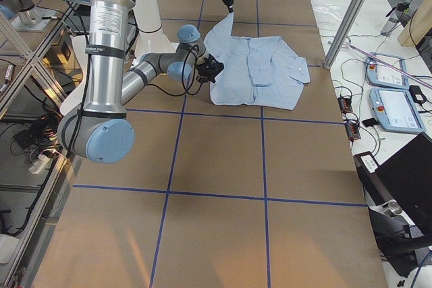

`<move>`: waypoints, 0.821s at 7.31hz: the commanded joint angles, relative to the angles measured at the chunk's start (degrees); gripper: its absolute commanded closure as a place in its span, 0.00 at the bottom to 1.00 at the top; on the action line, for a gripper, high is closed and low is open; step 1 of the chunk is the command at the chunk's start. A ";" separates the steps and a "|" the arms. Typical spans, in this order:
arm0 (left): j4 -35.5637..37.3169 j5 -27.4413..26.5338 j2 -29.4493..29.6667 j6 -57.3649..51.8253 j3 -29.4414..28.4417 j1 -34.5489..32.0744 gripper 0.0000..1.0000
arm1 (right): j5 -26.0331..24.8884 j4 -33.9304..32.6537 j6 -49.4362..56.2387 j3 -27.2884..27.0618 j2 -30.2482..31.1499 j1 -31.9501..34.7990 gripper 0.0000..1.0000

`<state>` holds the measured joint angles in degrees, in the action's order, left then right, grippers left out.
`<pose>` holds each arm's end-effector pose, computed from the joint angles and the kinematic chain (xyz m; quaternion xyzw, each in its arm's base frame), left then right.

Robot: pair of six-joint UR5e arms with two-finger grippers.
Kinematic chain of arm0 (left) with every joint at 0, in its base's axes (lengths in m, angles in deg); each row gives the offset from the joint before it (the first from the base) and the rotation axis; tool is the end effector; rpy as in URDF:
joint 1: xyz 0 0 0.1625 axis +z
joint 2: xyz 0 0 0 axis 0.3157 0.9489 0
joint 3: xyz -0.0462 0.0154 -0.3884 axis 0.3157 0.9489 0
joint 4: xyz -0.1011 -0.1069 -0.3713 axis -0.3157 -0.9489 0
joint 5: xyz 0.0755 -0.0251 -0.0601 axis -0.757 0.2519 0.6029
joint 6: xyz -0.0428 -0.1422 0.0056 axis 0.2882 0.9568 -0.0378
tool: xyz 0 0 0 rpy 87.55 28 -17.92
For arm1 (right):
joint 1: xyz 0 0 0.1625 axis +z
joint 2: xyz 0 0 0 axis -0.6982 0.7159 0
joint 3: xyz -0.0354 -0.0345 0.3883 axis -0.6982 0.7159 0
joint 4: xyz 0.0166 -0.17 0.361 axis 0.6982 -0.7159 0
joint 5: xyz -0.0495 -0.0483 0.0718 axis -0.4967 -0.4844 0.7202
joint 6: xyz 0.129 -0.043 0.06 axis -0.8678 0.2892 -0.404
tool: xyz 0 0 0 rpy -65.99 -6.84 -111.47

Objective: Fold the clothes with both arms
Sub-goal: 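Lift the hem with both grippers and fold it toward the collar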

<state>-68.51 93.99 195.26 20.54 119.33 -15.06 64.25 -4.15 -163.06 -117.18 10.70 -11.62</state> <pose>0.3929 -0.3987 0.2063 0.0459 0.5009 -0.3029 0.8095 -0.3370 -0.3442 0.3469 -0.0546 -0.4727 0.4054 0.7806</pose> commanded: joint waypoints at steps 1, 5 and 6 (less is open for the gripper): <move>-1.02 1.21 2.90 -4.92 -6.87 -4.76 1.00 | 1.65 -10.24 6.38 7.28 -12.19 6.52 1.00; -18.51 1.29 7.54 -7.39 -26.54 -7.93 1.00 | 1.38 -10.65 15.45 28.62 -27.59 14.16 1.00; -21.13 1.29 8.17 -7.93 -28.50 -9.15 1.00 | 1.38 -10.65 16.69 33.27 -31.10 15.31 1.00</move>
<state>-86.39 95.27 201.98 13.64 94.59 -22.87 65.65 -14.79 -148.39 -89.69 -16.18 1.91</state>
